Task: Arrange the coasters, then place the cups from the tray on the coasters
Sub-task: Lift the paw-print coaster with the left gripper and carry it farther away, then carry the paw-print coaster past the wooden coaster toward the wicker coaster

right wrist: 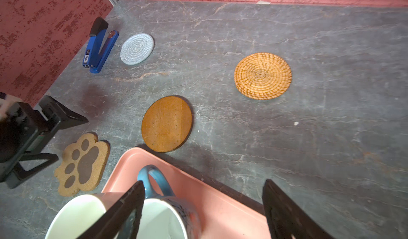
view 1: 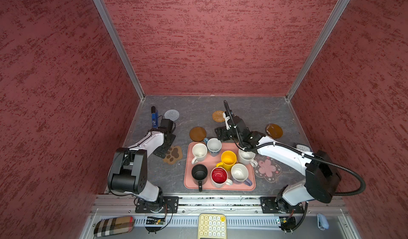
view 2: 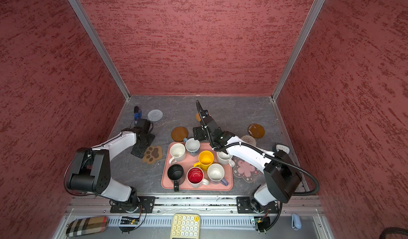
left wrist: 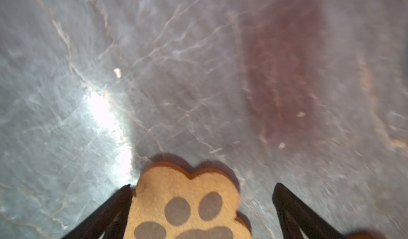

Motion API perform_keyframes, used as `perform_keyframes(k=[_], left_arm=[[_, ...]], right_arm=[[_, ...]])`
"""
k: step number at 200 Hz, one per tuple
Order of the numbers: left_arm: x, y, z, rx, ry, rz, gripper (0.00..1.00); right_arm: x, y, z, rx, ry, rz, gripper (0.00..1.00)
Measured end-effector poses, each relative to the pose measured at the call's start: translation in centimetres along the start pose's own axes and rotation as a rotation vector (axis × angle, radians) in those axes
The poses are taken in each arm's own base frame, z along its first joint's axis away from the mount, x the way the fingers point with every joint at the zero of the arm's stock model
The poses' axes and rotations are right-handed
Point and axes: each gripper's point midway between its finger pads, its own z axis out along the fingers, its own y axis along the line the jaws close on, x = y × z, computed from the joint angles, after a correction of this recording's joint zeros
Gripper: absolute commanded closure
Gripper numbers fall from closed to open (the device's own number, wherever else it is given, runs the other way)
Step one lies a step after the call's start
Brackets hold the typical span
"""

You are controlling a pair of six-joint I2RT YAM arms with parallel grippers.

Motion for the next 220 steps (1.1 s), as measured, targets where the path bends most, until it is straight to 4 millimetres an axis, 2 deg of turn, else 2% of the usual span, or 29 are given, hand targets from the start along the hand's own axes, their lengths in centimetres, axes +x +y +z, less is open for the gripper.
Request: perform_keyframes(k=[27, 59, 152, 220], left_arm=[[-0.4, -0.7, -2.0, 0.034, -0.058, 0.13, 0.0], [0.9, 0.0, -3.5, 0.126, -0.072, 0.277, 0.0], [6.1, 4.9, -1.7, 0.084, 0.055, 0.413, 0.02], [8.1, 6.5, -1.3, 0.049, 0.096, 0.438, 0.18]], right_arm=[[-0.2, 0.0, -0.5, -0.001, -0.011, -0.015, 0.16], [-0.3, -0.1, -1.1, -0.007, -0.019, -0.031, 0.15], [0.2, -0.5, -3.9, -0.045, -0.077, -0.032, 0.14], [1.5, -1.0, -4.4, -0.05, -0.076, -0.033, 0.14]])
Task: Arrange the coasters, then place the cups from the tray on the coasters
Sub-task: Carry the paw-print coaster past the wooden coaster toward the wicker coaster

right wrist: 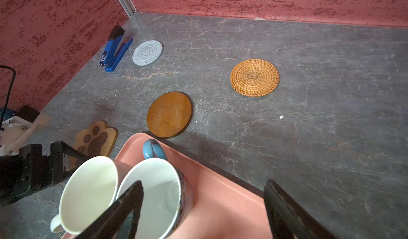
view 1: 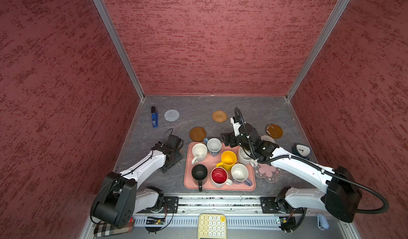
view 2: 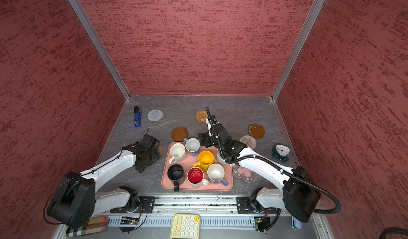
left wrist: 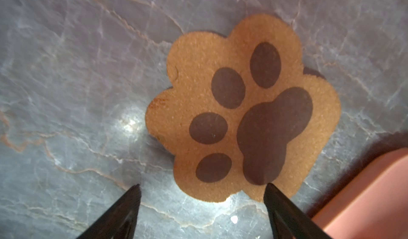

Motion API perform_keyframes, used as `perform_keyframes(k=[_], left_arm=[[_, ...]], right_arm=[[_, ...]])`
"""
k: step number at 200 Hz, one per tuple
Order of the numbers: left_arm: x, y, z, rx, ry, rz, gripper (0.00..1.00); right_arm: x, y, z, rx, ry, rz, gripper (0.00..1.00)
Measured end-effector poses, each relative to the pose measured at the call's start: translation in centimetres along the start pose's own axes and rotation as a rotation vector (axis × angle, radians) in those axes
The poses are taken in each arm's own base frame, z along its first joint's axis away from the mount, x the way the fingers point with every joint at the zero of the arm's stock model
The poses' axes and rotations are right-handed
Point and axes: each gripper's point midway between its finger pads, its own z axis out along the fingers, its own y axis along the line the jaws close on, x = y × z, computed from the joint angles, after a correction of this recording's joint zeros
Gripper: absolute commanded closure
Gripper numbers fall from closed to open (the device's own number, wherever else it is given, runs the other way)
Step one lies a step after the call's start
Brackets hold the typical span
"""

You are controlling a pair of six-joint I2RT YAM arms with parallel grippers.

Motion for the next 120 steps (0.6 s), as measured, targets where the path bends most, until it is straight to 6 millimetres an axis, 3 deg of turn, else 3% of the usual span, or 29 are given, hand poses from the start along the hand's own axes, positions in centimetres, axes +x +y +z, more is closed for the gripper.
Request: perform_keyframes(k=[35, 92, 120], left_arm=[[0.9, 0.3, -0.2, -0.032, -0.005, 0.058, 0.27], [1.2, 1.8, 0.1, -0.12, -0.011, 0.119, 0.29], [1.3, 1.7, 0.3, -0.123, 0.001, 0.148, 0.25]], right_arm=[[0.5, -0.2, -0.1, -0.001, -0.001, 0.0, 0.14], [-0.1, 0.1, -0.1, -0.025, -0.021, -0.023, 0.14], [-0.3, 0.3, -0.1, -0.04, -0.033, -0.025, 0.14]])
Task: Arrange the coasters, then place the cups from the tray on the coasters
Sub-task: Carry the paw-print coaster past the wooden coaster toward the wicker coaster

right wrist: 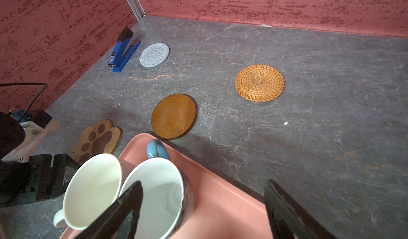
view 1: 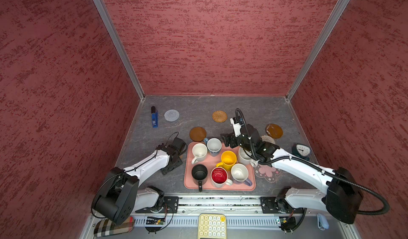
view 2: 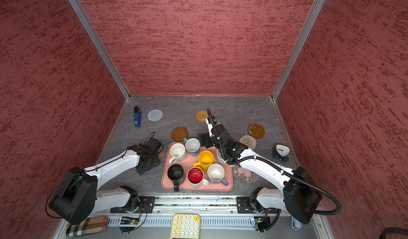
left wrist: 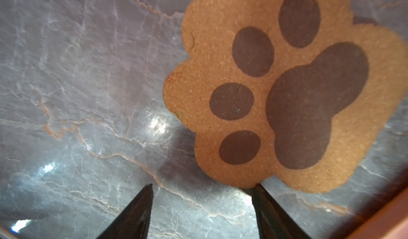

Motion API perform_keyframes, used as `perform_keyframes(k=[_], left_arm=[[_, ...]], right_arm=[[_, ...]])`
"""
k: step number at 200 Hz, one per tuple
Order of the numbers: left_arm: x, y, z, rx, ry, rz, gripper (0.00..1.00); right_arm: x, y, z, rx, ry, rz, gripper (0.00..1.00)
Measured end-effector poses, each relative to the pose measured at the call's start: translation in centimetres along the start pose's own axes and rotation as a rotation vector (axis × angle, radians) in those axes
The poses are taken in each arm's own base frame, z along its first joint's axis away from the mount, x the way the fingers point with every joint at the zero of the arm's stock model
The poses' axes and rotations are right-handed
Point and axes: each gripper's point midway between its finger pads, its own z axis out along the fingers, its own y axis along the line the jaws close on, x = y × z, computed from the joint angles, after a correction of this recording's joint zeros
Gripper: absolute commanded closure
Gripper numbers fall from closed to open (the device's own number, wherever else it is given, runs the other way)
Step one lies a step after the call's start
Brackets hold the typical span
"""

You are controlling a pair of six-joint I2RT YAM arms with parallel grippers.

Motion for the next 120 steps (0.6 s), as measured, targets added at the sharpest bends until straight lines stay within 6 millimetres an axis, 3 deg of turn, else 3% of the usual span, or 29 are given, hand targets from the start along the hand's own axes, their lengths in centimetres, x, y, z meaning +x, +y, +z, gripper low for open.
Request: perform_keyframes(k=[77, 120], left_arm=[[-1.5, -3.4, 0.4, 0.093, 0.026, 0.044, 0.21], [-2.5, -3.8, 0.6, 0.095, 0.041, 0.055, 0.22]], right_arm=[[1.7, 0.5, -0.3, -0.071, 0.017, 0.013, 0.14], [0.5, 0.8, -1.5, -0.096, -0.032, 0.02, 0.14]])
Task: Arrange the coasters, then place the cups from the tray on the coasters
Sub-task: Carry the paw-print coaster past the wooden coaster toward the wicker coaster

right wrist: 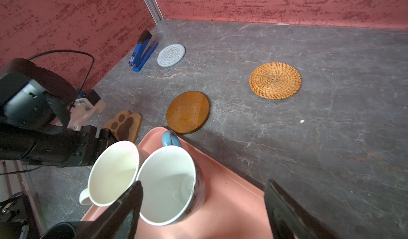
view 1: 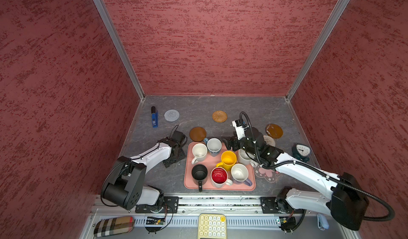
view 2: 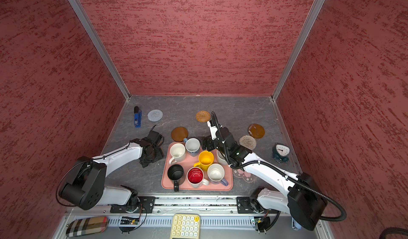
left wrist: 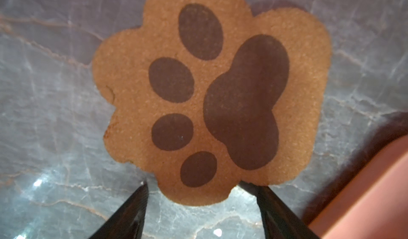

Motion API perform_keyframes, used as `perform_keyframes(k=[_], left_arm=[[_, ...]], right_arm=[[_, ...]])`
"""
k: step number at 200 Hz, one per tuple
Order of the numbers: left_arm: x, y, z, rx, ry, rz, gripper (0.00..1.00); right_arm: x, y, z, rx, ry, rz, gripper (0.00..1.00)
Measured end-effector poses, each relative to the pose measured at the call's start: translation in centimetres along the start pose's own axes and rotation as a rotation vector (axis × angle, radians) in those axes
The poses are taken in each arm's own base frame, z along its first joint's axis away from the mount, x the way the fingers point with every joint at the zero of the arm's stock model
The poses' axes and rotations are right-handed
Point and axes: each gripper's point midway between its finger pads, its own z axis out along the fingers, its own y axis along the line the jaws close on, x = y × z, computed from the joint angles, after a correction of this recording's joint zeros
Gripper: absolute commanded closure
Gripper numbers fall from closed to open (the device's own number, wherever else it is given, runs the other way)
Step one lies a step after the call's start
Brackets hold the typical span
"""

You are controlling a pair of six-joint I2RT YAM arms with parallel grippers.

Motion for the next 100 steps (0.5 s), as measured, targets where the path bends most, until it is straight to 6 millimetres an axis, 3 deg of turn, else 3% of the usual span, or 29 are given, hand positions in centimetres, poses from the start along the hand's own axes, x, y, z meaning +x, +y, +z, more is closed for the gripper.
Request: perform_keyframes(k=[100], left_arm=[[-4.6, -4.8, 1.0, 0.027, -0.019, 0.076, 0.22]], right_arm=[[-0.8, 0.0, -0.3, -0.006, -0.029, 0.004, 0.13]])
